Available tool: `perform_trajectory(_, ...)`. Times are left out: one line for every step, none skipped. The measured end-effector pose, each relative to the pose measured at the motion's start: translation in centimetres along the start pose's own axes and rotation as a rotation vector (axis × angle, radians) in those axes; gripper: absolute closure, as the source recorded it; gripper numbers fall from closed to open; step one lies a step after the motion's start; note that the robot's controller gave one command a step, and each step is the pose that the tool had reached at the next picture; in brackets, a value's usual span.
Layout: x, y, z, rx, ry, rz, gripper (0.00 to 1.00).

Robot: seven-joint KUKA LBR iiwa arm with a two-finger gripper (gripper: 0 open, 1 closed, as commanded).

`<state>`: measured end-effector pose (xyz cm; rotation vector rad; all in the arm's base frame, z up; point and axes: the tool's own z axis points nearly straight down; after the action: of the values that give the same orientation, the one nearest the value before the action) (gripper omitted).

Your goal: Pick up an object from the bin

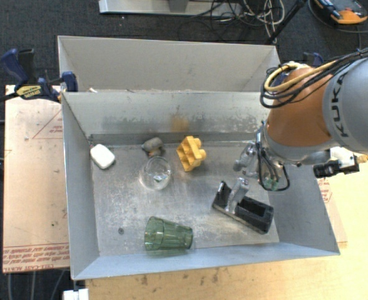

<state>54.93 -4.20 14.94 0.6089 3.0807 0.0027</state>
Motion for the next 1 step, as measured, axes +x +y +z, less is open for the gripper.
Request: perform_trajectory(0.94, -2.88, 2.07, 0.004, -0.005, -0.121, 0.0)
